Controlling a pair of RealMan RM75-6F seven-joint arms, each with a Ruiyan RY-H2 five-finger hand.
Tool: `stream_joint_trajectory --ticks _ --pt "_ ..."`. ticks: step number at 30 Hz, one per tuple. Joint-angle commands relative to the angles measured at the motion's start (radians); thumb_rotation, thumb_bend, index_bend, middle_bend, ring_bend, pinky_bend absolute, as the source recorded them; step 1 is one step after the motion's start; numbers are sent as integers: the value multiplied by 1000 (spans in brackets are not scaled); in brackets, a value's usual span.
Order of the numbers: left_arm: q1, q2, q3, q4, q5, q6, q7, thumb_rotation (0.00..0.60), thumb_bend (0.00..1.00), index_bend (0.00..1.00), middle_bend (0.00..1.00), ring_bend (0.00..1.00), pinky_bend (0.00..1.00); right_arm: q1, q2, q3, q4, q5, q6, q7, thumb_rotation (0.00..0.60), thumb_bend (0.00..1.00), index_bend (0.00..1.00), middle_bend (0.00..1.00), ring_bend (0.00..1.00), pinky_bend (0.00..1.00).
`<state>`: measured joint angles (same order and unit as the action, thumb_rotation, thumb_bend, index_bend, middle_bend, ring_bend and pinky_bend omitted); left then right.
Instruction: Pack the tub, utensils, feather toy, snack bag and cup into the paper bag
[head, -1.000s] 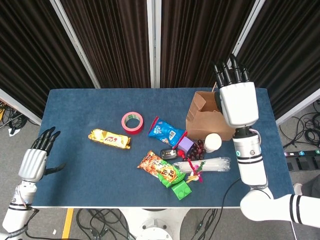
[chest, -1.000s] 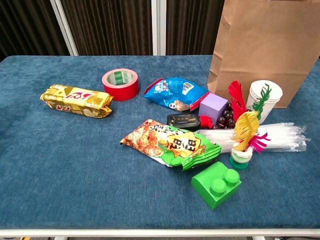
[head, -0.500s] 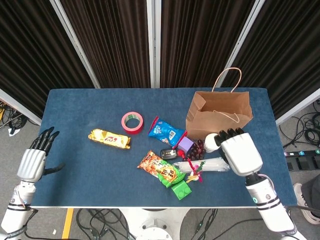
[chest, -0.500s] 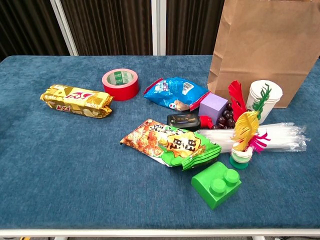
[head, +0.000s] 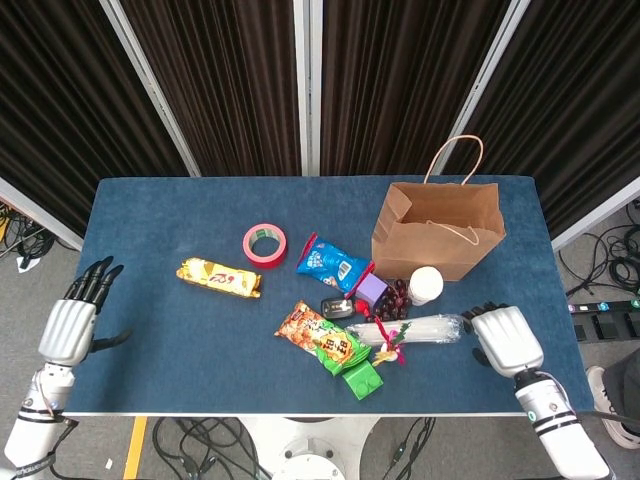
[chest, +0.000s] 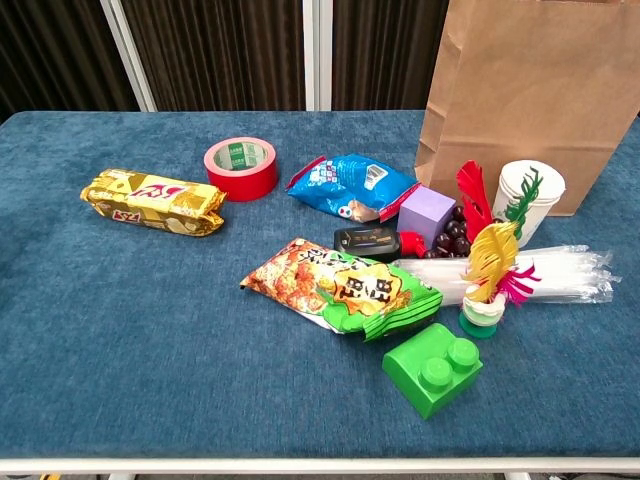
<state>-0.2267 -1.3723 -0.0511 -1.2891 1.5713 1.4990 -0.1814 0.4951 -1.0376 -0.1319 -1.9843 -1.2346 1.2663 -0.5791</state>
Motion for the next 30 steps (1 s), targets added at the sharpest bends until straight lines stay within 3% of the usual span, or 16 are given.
stream_joint_trajectory --ticks 1,12,22,30 --pt "-1 -3 -2 2 -1 -1 0 600 85 114 88 35 197 17 -63 32 78 69 -96 39 600 48 312 332 140 443" --pt "4 -12 0 25 -8 -1 -9 600 85 114 88 35 197 49 -284 72 278 96 -187 -23 600 48 278 305 122 433" --pt "6 -19 2 47 -4 4 -22 600 84 114 87 35 197 61 -370 97 367 122 -210 -73 600 49 276 302 118 426" --pt "6 -24 1 57 -7 2 -29 600 85 114 88 35 197 55 -422 88 425 142 -220 -111 600 54 297 338 156 426"
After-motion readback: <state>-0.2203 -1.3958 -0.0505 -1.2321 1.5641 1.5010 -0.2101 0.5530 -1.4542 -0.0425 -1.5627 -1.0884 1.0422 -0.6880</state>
